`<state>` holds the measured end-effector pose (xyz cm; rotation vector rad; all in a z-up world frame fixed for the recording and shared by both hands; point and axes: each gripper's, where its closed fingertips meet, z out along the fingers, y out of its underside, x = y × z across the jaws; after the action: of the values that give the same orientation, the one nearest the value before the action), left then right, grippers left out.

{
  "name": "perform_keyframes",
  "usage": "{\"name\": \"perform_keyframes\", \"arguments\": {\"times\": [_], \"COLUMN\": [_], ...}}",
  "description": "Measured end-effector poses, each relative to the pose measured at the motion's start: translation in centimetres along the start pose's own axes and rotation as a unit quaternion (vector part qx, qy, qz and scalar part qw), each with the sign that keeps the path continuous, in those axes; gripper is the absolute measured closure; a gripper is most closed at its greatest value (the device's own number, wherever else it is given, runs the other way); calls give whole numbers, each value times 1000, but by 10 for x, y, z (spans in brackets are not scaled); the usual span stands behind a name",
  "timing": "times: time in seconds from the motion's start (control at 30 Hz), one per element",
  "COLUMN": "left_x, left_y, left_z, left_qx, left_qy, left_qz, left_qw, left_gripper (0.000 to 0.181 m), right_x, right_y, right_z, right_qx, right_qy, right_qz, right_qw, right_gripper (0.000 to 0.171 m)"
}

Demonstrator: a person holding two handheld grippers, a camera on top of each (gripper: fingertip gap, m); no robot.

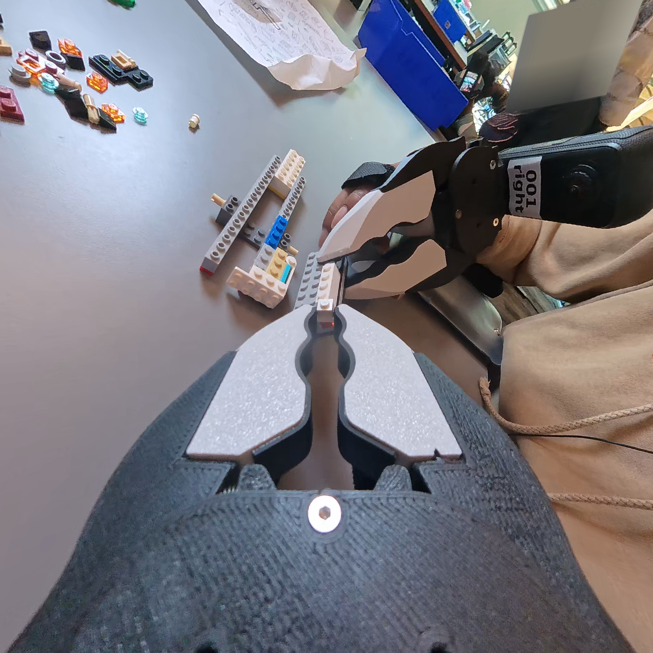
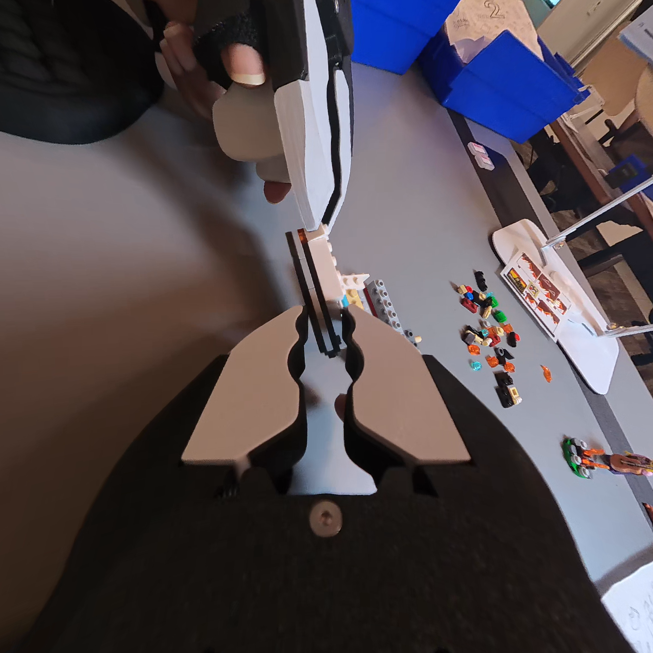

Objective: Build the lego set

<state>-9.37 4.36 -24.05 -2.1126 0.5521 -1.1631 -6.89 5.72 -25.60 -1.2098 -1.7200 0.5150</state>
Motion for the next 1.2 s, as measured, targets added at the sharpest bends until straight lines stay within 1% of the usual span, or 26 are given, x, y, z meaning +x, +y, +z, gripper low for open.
{"name": "perform_keyframes", "arguments": {"times": [0.03,0.33,0.73,0.9,1.03,1.1,1.17,1.2], "left_x": [0,5,8,12,15,17,21,23], "left_y": [-1,-12,-16,-19,-21,-23,-25,-26], "left_z": [0,-5,-7,-8,-9,-10,-11,-12], "left_qx": [2,30,40,45,46,48,46,43], "left_qy": [0,-5,-9,-10,-22,-31,-54,-72], "left_qz": [1,13,27,46,87,124,195,241], "left_qw": [1000,999,999,998,995,991,978,967], "left_gripper": [172,172,170,167,159,152,145,141], "right_x": [1,7,10,11,12,12,14,15], "right_y": [-1,-8,-13,-15,-16,-18,-18,-18], "right_z": [0,-4,-5,-7,-7,-8,-10,-11], "right_qx": [3,30,49,58,60,64,66,67], "right_qy": [2,23,41,45,48,49,49,49], "right_qz": [0,6,-11,-7,-11,-11,-9,-10], "right_qw": [1000,999,998,997,997,997,997,997], "right_gripper": [153,153,153,154,153,153,153,154]}}
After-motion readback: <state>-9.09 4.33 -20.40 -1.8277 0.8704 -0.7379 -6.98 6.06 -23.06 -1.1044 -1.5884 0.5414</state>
